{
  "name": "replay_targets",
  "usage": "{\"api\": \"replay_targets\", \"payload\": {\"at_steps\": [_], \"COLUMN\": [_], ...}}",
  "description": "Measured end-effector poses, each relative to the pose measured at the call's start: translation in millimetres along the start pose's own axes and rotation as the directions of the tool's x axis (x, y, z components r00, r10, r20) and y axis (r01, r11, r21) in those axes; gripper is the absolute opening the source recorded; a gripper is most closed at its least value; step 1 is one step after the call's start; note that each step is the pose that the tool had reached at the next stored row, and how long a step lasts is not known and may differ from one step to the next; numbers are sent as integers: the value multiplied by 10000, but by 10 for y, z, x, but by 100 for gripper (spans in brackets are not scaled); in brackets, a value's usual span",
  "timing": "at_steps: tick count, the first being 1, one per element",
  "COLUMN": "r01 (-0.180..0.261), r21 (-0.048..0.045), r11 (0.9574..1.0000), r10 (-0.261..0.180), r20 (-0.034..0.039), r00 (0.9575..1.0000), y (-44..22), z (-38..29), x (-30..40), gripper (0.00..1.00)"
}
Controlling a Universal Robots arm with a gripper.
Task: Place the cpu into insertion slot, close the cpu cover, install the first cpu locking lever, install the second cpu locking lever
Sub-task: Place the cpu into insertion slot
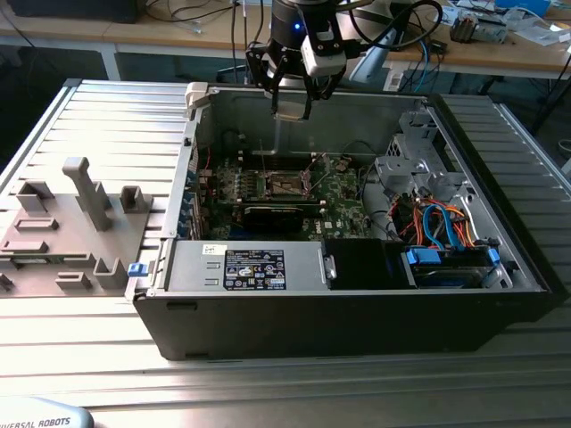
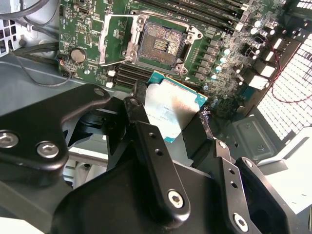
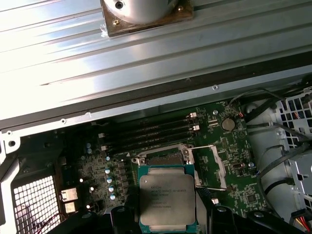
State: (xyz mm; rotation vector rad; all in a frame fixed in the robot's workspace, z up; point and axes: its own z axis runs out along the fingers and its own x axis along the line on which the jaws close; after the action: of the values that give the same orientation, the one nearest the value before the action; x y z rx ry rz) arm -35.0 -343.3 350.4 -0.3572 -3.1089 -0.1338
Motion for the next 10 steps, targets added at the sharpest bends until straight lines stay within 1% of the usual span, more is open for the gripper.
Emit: {"api": "replay_targets", "payload": {"at_steps": [10], "r01": [-99], "r21": [-2], "r11": [10000], "r10": [99], "r20": [8], "r00": [10000], "y": [0], "z": [1], "x": [0], "gripper": [54]}}
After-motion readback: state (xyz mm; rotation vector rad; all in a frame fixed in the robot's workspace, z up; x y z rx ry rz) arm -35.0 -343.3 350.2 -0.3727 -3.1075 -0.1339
